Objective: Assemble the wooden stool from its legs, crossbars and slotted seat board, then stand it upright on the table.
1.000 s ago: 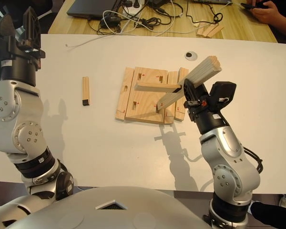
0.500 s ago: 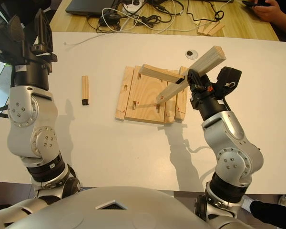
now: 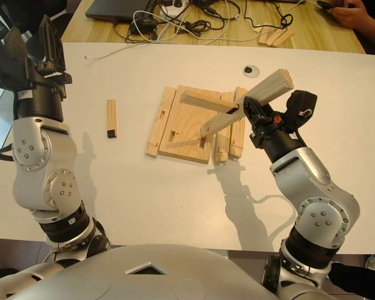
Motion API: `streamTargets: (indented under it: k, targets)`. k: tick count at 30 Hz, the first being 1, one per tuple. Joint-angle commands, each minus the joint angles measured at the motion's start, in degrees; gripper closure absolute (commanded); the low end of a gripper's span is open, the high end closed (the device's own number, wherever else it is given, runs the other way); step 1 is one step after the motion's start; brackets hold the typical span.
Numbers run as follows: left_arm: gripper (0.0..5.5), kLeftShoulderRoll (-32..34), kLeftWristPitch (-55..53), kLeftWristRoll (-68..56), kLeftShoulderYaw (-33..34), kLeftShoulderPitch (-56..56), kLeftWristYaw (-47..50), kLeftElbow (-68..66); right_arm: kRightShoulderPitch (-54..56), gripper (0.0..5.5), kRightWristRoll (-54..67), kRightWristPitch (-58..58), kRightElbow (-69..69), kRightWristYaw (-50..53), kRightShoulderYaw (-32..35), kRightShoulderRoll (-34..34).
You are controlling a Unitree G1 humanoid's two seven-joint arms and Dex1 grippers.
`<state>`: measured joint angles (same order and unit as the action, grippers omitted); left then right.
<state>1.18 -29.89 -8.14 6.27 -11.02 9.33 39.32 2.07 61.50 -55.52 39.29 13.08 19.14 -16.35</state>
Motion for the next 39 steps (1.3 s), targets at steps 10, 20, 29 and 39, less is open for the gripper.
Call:
streamTargets:
  k: [10,20,29,39]
  targets:
    - [2.50,-1.58,0.96,1.89,-0.20,2.20,1.09,2.04,-2.26,4.50,11.85,-4.46,-0.58,-2.96,4.23,-12.71]
    - [2.50,-2.30,0.20,2.09,-0.92,2.80,0.89,2.45,-8.48,4.50,25.01,-0.51,-0.66,3.00,2.76,-16.19]
    - [2.50,-2.47,0.12,1.99,-1.09,2.36,0.38,1.88,-5.28,4.50,33.94,7.00,-2.93,11.58,-1.57,-17.47]
    - [2.50,-2.33,0.49,1.97,-0.09,1.68,0.34,1.41,-7.07,4.50,9.36,6.08,-2.06,-3.66,-9.34,-27.45]
